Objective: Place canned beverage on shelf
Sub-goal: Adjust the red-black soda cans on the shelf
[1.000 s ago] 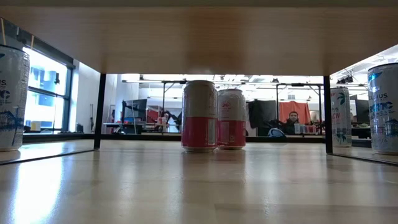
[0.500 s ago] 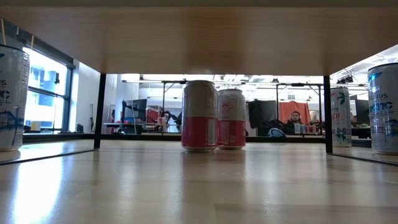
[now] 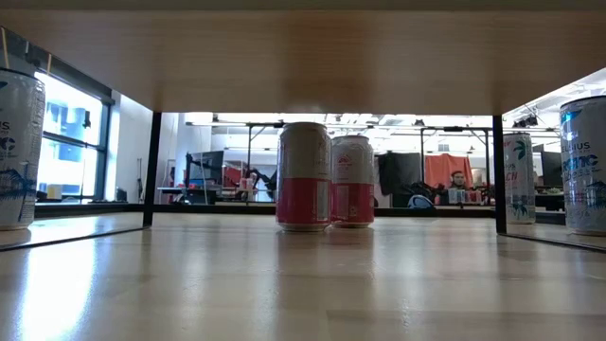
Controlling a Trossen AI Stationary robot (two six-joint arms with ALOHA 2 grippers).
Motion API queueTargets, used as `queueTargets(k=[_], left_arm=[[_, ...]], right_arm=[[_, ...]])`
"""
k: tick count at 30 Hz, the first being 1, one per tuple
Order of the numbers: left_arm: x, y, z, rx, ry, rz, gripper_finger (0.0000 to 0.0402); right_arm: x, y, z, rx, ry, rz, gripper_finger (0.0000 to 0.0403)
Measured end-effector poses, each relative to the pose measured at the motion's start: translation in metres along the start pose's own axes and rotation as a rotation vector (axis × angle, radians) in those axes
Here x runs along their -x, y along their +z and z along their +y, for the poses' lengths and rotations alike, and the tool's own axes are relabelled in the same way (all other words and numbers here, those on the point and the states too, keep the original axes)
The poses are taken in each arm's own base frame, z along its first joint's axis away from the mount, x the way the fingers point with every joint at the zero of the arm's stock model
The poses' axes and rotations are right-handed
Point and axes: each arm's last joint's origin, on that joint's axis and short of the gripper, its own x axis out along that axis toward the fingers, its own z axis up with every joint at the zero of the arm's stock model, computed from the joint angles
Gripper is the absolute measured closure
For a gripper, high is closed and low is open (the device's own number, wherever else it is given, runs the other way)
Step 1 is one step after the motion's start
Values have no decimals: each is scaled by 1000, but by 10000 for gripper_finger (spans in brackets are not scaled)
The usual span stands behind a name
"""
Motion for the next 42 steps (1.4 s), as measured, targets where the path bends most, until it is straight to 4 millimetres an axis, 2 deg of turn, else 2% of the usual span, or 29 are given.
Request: queueTargets(k=[4,7,29,42], left_arm=[[0,0,0,0,0,0,147],[0,0,0,-1,0,3,147],[2,-2,-2,-10,-6,16,147],[2,-2,-2,-10,-6,16,147]], right_arm=[[-7,4,-16,-19,-6,63,402],[-11,8,-19,-29,12,77,402],[-12,7,-16,-32,112,143,402],[-6,-1,-15,-46,109,200,402]])
